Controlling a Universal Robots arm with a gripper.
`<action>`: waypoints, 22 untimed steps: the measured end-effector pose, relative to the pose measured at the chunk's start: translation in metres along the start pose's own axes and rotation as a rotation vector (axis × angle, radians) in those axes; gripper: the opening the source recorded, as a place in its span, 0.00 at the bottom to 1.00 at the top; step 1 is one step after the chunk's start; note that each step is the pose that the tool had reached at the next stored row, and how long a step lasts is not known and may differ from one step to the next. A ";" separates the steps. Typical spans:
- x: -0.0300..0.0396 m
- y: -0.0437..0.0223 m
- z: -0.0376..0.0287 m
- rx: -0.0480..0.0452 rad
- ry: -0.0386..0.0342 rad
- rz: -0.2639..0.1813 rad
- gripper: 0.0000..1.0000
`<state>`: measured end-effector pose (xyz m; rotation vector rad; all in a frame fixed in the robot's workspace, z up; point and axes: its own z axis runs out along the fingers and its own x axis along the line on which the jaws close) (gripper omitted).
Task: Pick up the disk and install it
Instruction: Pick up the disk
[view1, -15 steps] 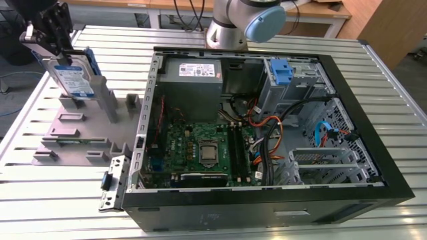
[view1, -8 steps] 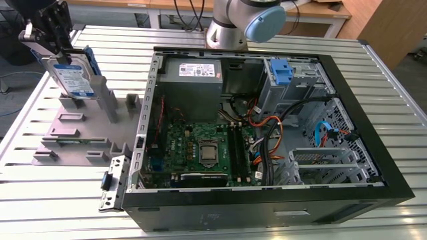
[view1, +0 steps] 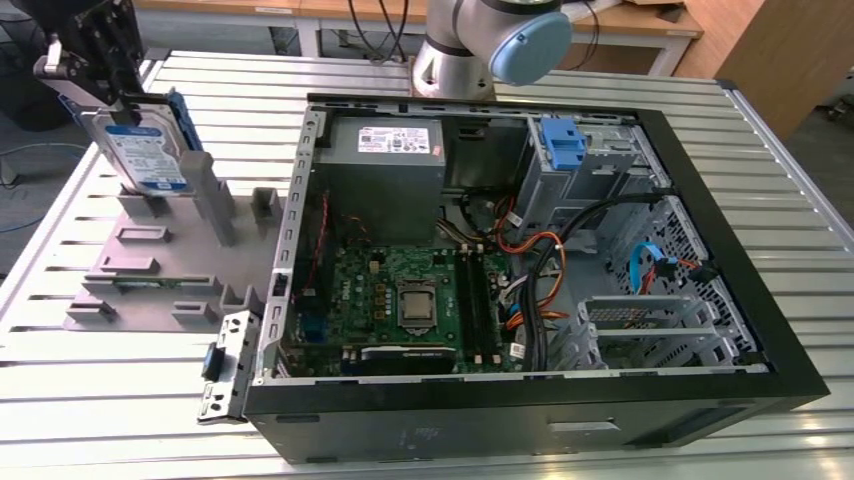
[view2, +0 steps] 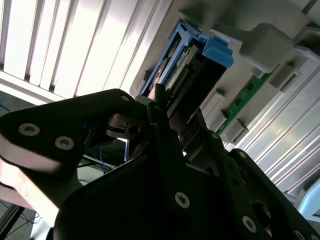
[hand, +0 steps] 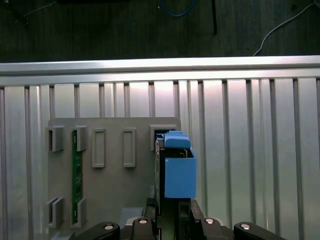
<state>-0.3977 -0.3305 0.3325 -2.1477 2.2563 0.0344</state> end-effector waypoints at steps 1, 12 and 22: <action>0.0000 0.0000 -0.0007 0.0000 0.0000 0.000 0.35; -0.0001 0.0000 -0.0027 -0.0003 0.0001 0.000 0.35; -0.0002 0.0000 -0.0074 0.0000 0.0000 0.000 0.35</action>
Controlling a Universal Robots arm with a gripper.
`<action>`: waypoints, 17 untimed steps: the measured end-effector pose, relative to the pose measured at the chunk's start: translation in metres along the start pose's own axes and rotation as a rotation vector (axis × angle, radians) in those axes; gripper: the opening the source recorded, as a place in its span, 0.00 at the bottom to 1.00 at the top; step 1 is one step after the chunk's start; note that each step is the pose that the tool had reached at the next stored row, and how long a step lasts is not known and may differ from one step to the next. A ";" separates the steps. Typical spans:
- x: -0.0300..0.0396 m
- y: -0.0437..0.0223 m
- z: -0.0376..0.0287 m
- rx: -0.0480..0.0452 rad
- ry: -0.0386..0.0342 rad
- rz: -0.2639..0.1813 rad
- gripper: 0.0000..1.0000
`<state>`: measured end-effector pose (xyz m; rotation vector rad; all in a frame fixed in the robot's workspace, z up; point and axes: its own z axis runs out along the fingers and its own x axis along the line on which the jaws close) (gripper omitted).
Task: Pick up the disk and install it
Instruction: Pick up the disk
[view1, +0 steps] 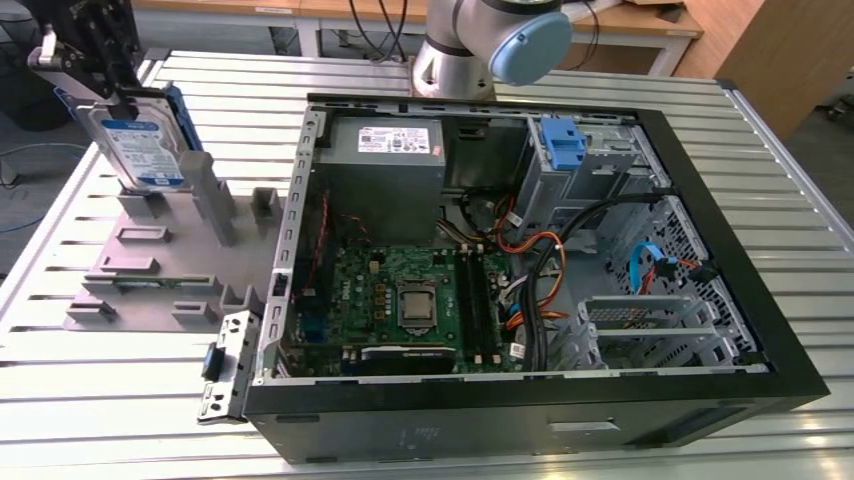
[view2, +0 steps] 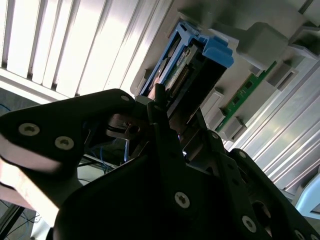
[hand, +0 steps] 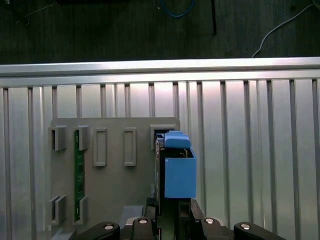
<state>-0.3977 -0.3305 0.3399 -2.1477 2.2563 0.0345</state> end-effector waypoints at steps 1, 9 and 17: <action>0.0000 0.0000 -0.0003 -0.0002 0.0001 0.000 0.35; -0.0002 0.0000 -0.0042 0.0001 0.0000 0.000 0.35; -0.0002 0.0000 -0.0066 0.0000 -0.0001 0.000 0.35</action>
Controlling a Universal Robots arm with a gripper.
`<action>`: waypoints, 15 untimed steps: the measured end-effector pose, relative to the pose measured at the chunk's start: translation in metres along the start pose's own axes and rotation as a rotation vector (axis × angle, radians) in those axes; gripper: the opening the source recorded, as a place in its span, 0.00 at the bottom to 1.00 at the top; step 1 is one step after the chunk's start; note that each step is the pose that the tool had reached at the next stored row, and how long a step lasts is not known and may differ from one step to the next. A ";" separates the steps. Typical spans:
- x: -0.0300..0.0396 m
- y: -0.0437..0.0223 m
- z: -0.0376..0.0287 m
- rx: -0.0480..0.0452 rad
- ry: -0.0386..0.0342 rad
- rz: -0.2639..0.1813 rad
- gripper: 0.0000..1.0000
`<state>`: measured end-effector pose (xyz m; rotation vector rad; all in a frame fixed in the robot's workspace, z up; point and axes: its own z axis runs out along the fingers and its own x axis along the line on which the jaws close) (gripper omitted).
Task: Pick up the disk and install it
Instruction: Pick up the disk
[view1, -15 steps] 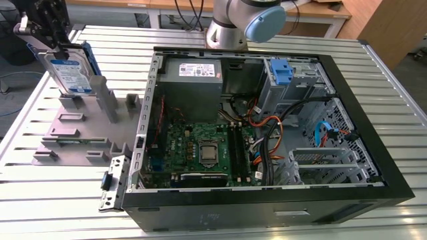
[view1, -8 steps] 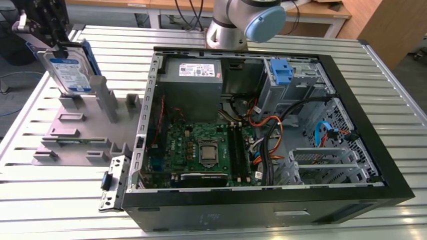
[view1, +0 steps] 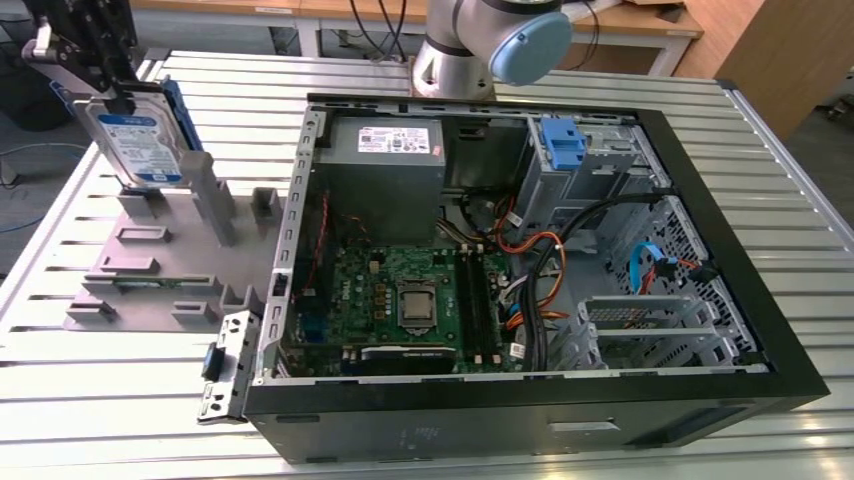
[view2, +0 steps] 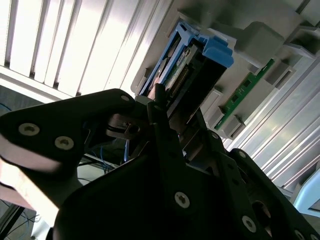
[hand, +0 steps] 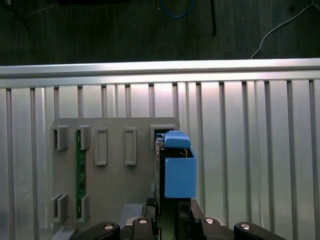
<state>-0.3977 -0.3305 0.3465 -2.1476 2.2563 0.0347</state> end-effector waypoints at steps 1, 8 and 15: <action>0.0000 0.0000 -0.0004 -0.0002 0.0001 0.000 0.35; -0.0002 0.0000 -0.0042 0.0001 0.0000 0.000 0.35; -0.0003 -0.0001 -0.0073 0.0004 -0.0002 0.000 0.35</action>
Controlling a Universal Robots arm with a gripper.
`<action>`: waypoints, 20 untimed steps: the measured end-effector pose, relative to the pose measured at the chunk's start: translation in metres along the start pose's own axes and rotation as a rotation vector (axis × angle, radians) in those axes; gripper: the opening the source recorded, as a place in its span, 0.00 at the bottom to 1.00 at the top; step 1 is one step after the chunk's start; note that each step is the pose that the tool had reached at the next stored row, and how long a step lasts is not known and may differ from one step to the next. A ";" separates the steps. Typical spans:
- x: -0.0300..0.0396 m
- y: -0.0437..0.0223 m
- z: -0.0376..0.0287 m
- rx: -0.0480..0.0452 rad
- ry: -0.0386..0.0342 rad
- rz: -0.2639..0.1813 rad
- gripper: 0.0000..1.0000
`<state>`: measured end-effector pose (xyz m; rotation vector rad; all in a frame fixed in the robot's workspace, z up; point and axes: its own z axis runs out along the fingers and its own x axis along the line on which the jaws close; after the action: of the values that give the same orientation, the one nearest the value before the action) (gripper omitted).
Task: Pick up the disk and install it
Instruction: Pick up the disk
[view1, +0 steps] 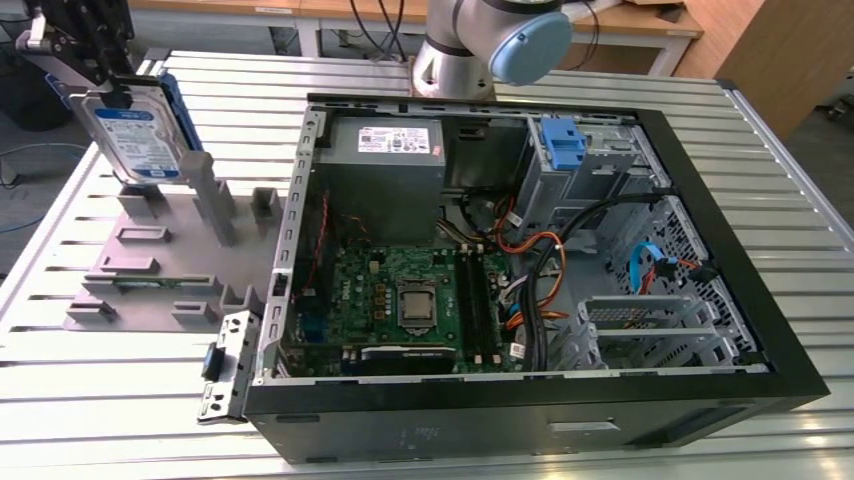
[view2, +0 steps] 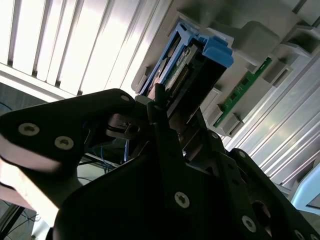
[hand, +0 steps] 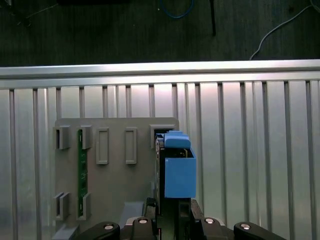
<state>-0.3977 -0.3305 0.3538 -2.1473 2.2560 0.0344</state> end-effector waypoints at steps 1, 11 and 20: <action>0.0000 0.0000 -0.0001 0.0000 0.0000 0.000 0.35; -0.0001 0.0000 -0.0035 -0.0003 0.0002 0.000 0.35; -0.0002 0.0000 -0.0071 -0.0003 0.0002 0.000 0.35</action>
<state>-0.3977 -0.3305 0.3610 -2.1475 2.2562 0.0346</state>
